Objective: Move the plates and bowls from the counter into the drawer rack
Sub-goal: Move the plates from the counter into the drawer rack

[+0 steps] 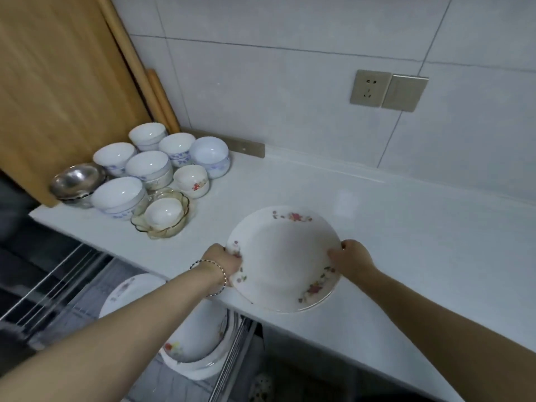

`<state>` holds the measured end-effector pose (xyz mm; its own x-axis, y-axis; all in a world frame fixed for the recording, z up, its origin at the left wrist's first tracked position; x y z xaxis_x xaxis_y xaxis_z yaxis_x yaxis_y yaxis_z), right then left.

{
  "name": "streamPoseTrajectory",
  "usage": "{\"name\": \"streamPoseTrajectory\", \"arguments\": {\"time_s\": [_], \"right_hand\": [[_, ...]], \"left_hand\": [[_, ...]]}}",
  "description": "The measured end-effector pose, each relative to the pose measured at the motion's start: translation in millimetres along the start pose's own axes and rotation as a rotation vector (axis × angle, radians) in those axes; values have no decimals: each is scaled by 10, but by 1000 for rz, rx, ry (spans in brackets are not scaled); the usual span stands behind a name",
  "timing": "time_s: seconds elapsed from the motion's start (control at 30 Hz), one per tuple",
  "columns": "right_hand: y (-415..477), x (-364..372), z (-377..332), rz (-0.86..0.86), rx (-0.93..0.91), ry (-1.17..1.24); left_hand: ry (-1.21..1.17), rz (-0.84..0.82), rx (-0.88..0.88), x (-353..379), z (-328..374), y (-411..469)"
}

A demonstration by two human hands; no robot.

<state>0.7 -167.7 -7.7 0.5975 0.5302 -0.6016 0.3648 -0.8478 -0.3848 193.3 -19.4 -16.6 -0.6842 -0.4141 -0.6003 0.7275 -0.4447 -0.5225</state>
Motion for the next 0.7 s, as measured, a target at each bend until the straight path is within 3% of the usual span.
{"name": "streamPoseTrajectory", "arguments": {"time_s": [0.33, 0.7], "right_hand": [[-1053, 1049, -144, -109, 17, -3], [-1797, 2927, -784, -146, 83, -19]], "left_hand": [[30, 13, -74, -801, -1265, -439], [140, -69, -29, -2203, -2805, 32]]}}
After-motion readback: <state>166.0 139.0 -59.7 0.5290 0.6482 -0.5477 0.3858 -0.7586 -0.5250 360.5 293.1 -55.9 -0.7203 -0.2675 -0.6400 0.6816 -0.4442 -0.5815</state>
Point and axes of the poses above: each hand's wrist, its own y-axis towards the middle knuckle, its own x-axis out of the palm, z = x × y, the point moved 1 cm from there along y, towards the middle knuckle, and after that the axes turned 6 degrees about y, right-handed, at the moved point
